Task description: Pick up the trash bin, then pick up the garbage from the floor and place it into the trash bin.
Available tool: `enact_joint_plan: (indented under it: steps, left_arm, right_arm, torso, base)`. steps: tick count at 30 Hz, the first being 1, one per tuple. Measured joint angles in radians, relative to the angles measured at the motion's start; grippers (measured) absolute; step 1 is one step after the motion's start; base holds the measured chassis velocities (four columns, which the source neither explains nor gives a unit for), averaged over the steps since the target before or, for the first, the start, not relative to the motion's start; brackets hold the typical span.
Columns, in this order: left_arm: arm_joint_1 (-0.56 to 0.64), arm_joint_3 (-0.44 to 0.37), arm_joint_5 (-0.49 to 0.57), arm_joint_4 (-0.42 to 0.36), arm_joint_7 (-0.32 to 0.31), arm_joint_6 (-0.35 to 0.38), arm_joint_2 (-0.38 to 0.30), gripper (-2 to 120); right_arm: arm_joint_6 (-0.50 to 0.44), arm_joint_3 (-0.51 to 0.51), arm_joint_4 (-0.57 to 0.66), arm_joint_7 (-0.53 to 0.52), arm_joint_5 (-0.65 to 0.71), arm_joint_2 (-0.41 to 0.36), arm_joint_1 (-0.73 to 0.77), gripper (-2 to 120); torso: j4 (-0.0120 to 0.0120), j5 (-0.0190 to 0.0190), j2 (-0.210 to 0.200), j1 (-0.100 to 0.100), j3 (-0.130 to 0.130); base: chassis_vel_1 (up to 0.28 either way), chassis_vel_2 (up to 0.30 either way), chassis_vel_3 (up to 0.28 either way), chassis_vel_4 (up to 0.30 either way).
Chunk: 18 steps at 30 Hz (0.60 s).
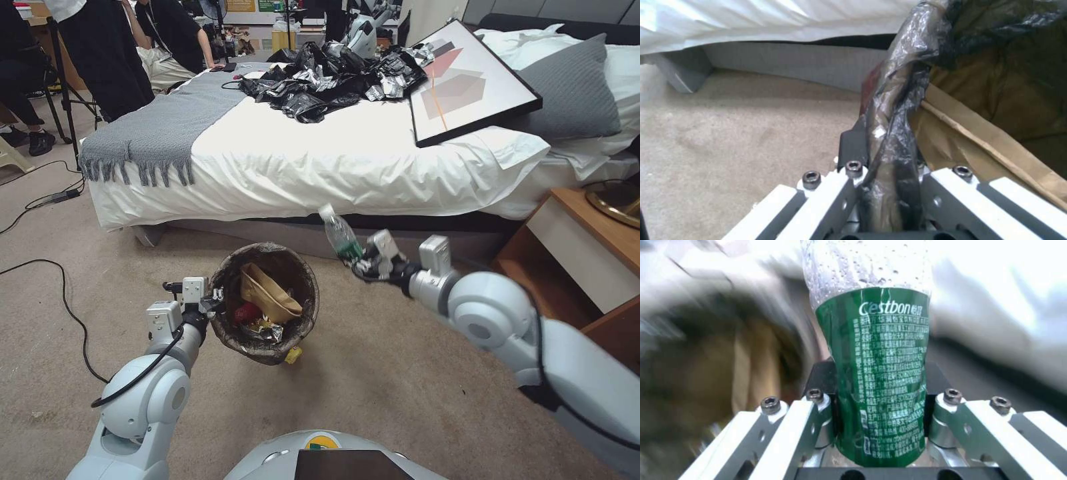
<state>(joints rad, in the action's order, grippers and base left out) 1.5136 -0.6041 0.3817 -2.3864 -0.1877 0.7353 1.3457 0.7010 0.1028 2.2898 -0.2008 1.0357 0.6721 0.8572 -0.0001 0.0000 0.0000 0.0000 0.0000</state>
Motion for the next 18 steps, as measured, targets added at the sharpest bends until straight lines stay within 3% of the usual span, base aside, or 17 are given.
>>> enact_joint_plan:
  steps: [3, 8, 10, 11, 13, 14, 17, 18]
  left_arm:
    - [0.000, 0.025, -0.030, 0.009, 0.008, 0.000, 0.013, 0]
    - [0.001, 0.022, -0.035, 0.011, 0.012, 0.000, 0.012, 0]
    - [0.003, 0.018, -0.036, 0.011, 0.013, 0.000, 0.010, 0]
    - [0.003, 0.018, -0.036, 0.011, 0.013, 0.000, 0.010, 0]
    - [0.003, 0.017, -0.036, 0.011, 0.013, 0.000, 0.016, 0]
    - [0.003, 0.017, -0.036, 0.011, 0.013, 0.000, 0.016, 0]
    - [-0.001, 0.013, -0.036, 0.013, 0.014, 0.000, 0.021, 0]
    - [-0.001, 0.013, -0.036, 0.013, 0.014, 0.000, 0.021, 0]
  right_arm:
    - [-0.064, -0.072, 0.075, 0.063, 0.077, -0.042, -0.238, 26]
    - [-0.064, -0.155, 0.092, 0.101, 0.154, -0.039, -0.391, 26]
    - [-0.065, -0.276, 0.084, 0.108, 0.185, -0.033, -0.515, 26]
    - [-0.065, -0.276, 0.084, 0.108, 0.185, -0.033, -0.515, 26]
    - [-0.064, -0.432, 0.057, 0.091, 0.219, 0.002, -0.652, 26]
    - [-0.064, -0.432, 0.057, 0.091, 0.219, 0.002, -0.652, 26]
    - [-0.065, -0.600, 0.005, 0.051, 0.232, 0.074, -0.727, 26]
    - [-0.065, -0.600, 0.005, 0.051, 0.232, 0.074, -0.727, 26]
  torso:
    - [0.0001, -0.0001, 0.000, 0.000, 0.000]
    - [0.0000, 0.0000, 0.000, 0.000, 0.000]
    - [-0.0001, -0.0001, 0.000, 0.000, 0.000]
    - [-0.0001, -0.0001, 0.000, 0.000, 0.000]
    - [0.0002, -0.0005, 0.000, 0.000, 0.000]
    - [0.0002, -0.0005, 0.000, 0.000, 0.000]
    - [0.0004, -0.0003, 0.000, 0.000, 0.000]
    - [0.0004, -0.0003, 0.000, 0.000, 0.000]
  base:
    - [0.000, 0.000, 0.000, 0.000]
    - [0.000, 0.000, 0.000, 0.000]
    - [0.000, 0.000, 0.000, 0.000]
    - [0.000, 0.000, 0.000, 0.000]
    - [0.000, 0.000, 0.000, 0.000]
    - [0.000, 0.000, 0.000, 0.000]
    - [0.000, 0.000, 0.000, 0.000]
    - [0.000, 0.000, 0.000, 0.000]
